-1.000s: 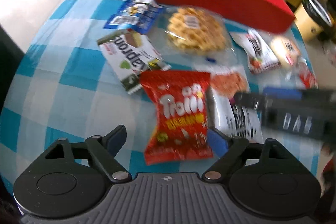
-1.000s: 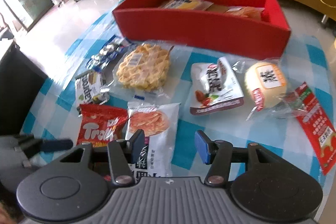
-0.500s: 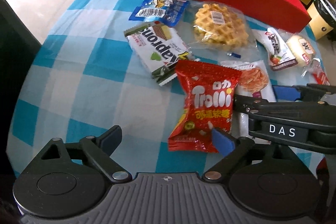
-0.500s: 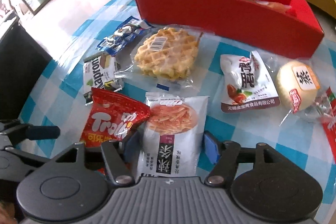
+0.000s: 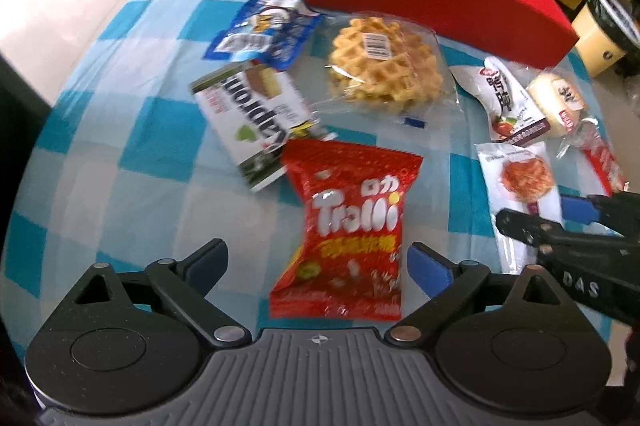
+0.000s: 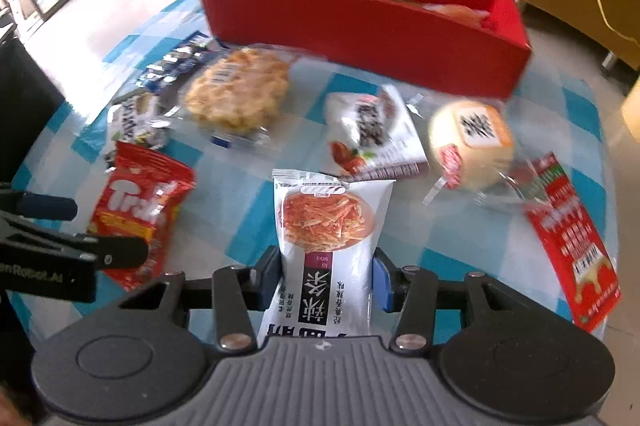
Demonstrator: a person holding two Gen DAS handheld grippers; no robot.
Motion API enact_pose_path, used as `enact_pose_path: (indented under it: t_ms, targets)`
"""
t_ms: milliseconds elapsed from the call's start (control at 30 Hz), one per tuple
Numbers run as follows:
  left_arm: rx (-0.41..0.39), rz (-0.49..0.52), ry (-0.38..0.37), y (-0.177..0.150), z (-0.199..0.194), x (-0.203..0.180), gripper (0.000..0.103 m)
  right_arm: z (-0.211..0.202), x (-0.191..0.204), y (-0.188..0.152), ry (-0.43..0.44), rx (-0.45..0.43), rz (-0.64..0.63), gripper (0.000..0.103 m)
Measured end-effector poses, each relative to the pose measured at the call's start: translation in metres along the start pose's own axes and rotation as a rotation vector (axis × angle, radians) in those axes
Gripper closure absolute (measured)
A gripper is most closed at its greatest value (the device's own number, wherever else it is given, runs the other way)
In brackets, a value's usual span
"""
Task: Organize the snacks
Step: 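Grasp the red Trolli bag with left tool while right tool grasps white shredded-snack bag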
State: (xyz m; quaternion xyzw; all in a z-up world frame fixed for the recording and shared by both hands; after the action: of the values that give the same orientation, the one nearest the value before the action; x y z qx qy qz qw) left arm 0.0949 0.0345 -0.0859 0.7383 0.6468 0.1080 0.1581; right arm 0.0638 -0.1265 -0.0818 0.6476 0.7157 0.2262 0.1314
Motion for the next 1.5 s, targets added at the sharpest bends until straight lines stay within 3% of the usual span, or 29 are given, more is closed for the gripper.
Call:
enact_pose_path:
  t_ms: [133, 333, 600, 767, 867, 967, 1067, 1100, 1200, 1300, 1367, 1500]
  targets:
    - [0.003, 0.035, 0.066, 0.000, 0.012, -0.009, 0.008, 0.000, -0.006, -0.002, 0.009, 0.003, 0.016, 0.058]
    - [-0.014, 0.045, 0.072, -0.004, 0.007, -0.010, 0.012, 0.001, -0.003, -0.005, 0.005, -0.008, 0.001, 0.055]
    - [-0.020, 0.044, 0.092, -0.008, 0.009, -0.007, 0.000, 0.004, 0.008, -0.009, -0.017, -0.023, -0.042, 0.045]
    - [-0.036, 0.050, 0.080, -0.010, 0.010, -0.003, 0.000, 0.002, 0.006, -0.015, 0.008, -0.053, -0.061, 0.041]
    - [-0.041, 0.053, 0.079, -0.011, 0.009, -0.003, 0.000, 0.001, 0.004, -0.016, 0.047, -0.050, -0.068, 0.032]
    - [-0.049, 0.058, 0.079, -0.012, 0.008, -0.004, 0.000, 0.004, -0.005, -0.016, 0.118, -0.020, 0.000, 0.001]
    - [-0.050, 0.058, 0.074, -0.012, 0.009, -0.003, 0.000, 0.004, -0.003, -0.017, 0.100, -0.015, -0.008, 0.001]
    - [-0.050, 0.059, 0.075, -0.012, 0.008, -0.003, 0.000, 0.003, -0.003, -0.017, 0.084, -0.016, -0.001, 0.005]
    - [-0.047, 0.074, 0.074, -0.012, 0.008, -0.007, 0.000, 0.000, 0.004, -0.016, -0.018, -0.029, -0.062, 0.031]
    - [-0.048, 0.096, 0.080, -0.013, 0.007, -0.012, 0.000, -0.002, 0.006, -0.016, -0.016, -0.043, -0.089, 0.042]
    - [-0.049, 0.094, 0.074, -0.013, 0.006, -0.012, 0.004, -0.005, 0.006, -0.015, -0.019, -0.058, -0.092, 0.057]
    - [-0.065, 0.133, 0.054, -0.014, -0.002, -0.021, 0.021, -0.006, 0.000, -0.013, 0.014, -0.059, -0.051, 0.062]
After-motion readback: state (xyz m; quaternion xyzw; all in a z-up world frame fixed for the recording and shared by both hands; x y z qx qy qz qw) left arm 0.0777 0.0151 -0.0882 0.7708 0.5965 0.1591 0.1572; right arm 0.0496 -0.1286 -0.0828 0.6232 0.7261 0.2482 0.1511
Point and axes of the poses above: each gripper's, at about its wrist camera, not at the fingertips, and z roughly the way its jaws point, x to its left, y to its top, the point moved 1 cm from there along z, roughly the way its jaws point, and after that the axes turned 4 degrees about -x, right-handed, at the moved point
